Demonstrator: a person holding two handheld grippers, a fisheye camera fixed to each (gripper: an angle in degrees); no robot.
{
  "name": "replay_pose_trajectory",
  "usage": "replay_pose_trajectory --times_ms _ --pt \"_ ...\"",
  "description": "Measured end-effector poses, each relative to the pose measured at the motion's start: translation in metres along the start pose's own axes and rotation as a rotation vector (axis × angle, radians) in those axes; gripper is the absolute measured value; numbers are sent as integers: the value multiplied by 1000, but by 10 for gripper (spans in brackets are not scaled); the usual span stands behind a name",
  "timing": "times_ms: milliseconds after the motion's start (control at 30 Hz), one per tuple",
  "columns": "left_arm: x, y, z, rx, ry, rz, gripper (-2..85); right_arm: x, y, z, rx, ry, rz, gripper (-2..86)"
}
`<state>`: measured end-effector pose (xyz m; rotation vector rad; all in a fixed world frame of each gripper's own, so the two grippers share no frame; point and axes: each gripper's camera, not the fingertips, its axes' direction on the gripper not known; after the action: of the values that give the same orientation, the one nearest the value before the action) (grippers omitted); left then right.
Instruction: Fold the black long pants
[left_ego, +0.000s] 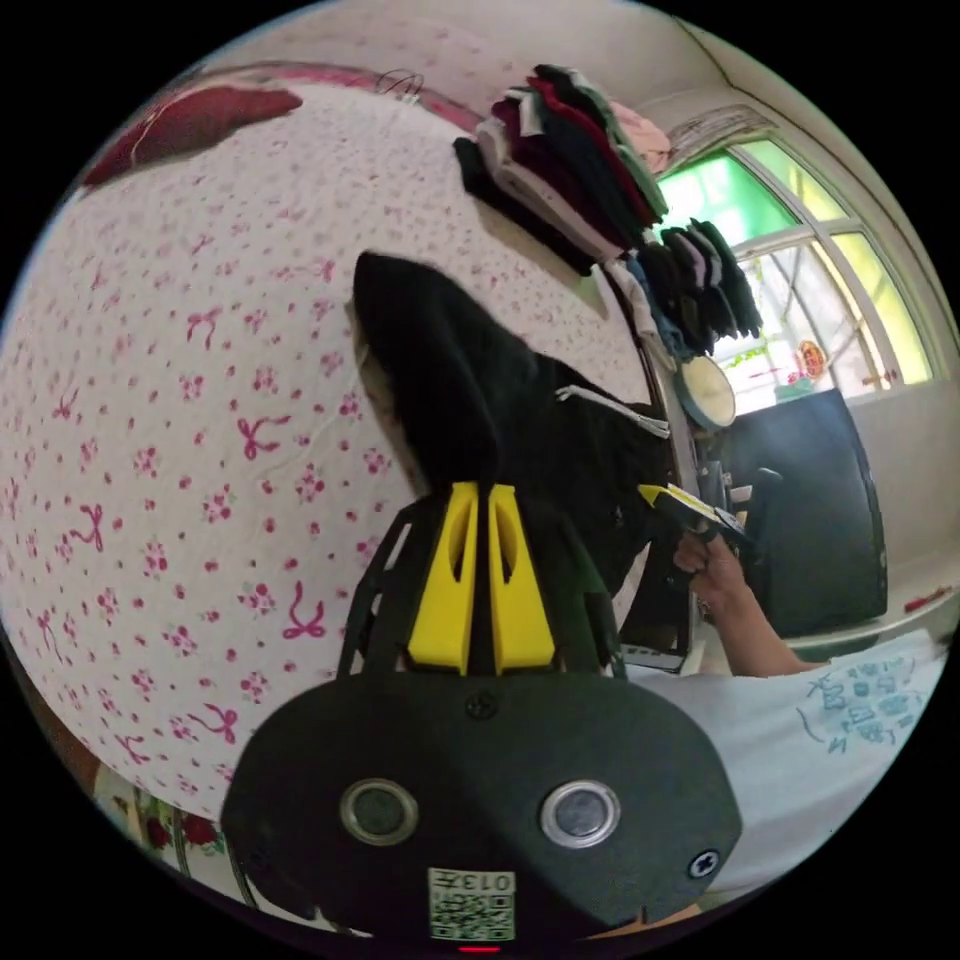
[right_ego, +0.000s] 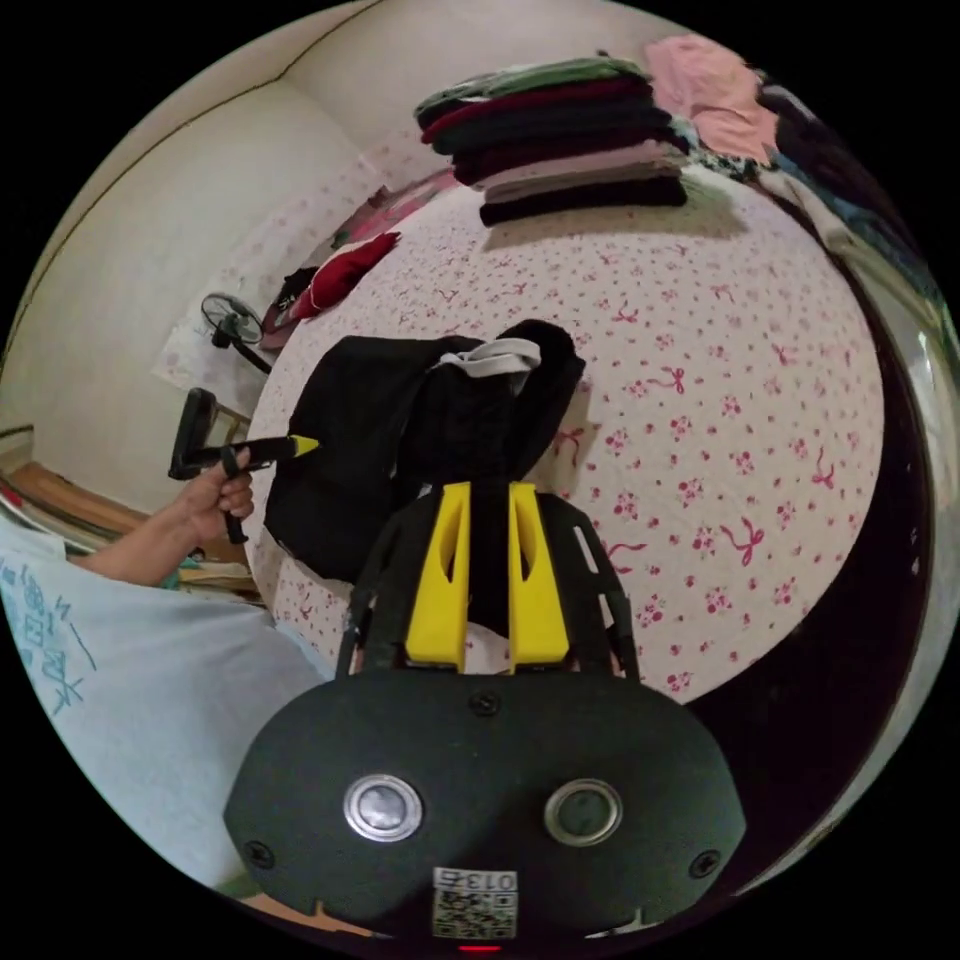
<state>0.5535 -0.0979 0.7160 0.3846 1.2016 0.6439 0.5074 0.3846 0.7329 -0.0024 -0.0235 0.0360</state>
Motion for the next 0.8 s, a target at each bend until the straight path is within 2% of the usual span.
replay_pose_trajectory --times_ms 267,433,600,733,800 --pt "62 -95 -60 213 -6 266 5 -26 -88 -91 177 116 -188 22" --pt "99 -184 -111 409 -19 443 5 -33 -177 -172 406 213 -301 21" --pt "155 -287 -174 642 -145 660 6 -36 -271 -238 599 253 -366 28" --pt "150 -365 -176 652 -118 614 7 -16 -363 -252 632 302 -335 40" --pt "131 -413 -151 602 -167 555 9 3 -401 -241 595 308 -286 48"
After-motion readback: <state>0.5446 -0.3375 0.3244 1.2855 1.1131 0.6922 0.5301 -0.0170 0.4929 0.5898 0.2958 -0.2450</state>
